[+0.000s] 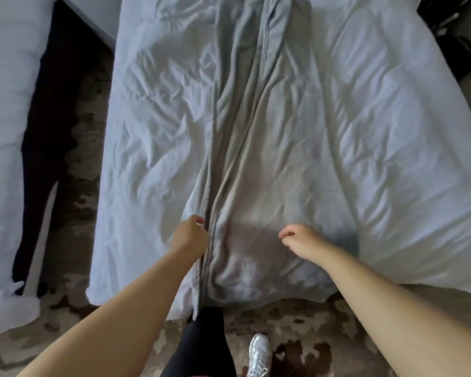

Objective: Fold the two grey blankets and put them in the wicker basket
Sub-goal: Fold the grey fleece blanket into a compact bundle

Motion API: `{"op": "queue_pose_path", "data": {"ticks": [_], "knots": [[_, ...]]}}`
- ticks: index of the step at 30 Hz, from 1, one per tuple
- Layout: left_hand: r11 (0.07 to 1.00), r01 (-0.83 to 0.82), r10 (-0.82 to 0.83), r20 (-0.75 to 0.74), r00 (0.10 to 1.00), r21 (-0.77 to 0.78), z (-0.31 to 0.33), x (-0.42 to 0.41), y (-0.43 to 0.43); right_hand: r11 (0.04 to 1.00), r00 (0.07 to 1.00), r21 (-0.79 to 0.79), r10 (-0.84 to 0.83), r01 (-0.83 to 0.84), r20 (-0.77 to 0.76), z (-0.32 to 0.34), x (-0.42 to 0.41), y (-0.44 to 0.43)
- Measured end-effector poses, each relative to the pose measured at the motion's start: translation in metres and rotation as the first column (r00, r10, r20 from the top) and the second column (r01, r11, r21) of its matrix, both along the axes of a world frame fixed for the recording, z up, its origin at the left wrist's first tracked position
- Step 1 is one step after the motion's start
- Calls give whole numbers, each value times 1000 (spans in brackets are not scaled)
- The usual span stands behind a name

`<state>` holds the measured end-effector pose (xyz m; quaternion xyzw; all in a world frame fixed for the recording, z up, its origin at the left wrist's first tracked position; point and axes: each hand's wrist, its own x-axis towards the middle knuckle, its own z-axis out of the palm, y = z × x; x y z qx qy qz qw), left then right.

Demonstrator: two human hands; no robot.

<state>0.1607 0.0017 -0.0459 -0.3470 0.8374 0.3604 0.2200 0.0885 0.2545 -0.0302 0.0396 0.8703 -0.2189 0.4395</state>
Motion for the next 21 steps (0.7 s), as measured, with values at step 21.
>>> {"op": "queue_pose_path", "data": {"ticks": [21], "knots": [[944, 6, -28, 64, 998, 330, -72, -57, -61, 914, 905, -136, -401, 383, -146, -39, -84, -210]]}}
